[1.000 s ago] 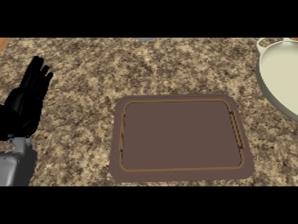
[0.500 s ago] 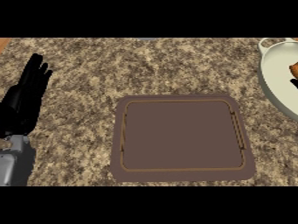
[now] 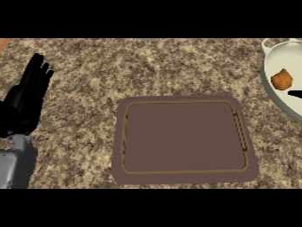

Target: Pick the croissant from the tray and place it in the pot

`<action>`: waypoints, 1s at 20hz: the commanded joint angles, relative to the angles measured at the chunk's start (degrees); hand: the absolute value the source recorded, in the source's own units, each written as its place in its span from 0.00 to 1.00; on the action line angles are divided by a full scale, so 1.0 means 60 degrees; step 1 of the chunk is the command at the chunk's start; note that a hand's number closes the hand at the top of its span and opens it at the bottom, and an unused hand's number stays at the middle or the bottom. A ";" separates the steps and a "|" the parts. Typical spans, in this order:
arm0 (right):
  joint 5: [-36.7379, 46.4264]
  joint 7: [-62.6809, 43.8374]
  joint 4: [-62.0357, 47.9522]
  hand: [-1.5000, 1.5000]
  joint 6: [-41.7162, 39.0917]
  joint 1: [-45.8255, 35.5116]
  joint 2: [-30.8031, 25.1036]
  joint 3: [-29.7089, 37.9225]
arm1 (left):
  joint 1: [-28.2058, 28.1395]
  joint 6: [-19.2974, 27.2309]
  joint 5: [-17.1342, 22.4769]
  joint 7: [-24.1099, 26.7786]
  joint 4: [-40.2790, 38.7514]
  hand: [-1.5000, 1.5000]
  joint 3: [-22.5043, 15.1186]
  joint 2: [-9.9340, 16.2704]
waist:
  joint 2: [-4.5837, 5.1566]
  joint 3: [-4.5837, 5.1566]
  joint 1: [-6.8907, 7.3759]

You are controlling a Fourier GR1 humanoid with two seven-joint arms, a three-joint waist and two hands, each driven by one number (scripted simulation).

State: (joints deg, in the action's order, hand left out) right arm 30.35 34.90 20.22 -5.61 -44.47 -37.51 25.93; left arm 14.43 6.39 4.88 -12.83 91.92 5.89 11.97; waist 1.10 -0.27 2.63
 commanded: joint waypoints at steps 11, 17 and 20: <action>-0.2095 0.0545 -0.1694 0.00 -0.2945 -0.0221 -0.1896 0.2048 | -0.0547 0.0000 -0.0017 -0.0093 0.0748 0.50 -0.0066 -0.0066 | -0.0016 -0.0004 0.0053; -0.2228 0.0797 -0.1853 0.00 -0.4057 0.0309 -0.2926 0.2223 | -0.0266 -0.0036 0.0015 0.0047 0.0323 0.50 -0.0060 -0.0149 | 0.0092 -0.0040 0.0103; -0.2363 0.1005 -0.1915 0.00 -0.4438 0.0656 -0.2944 0.2317 | 0.0036 0.0261 -0.0300 -0.0155 0.0180 0.50 -0.0169 -0.0205 | 0.0081 -0.0051 -0.0010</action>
State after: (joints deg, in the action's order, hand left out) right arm 16.94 37.65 9.36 -27.39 -42.62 -53.55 39.08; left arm 13.59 6.95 4.10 -12.69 93.14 5.37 10.99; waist 1.50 -0.47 2.70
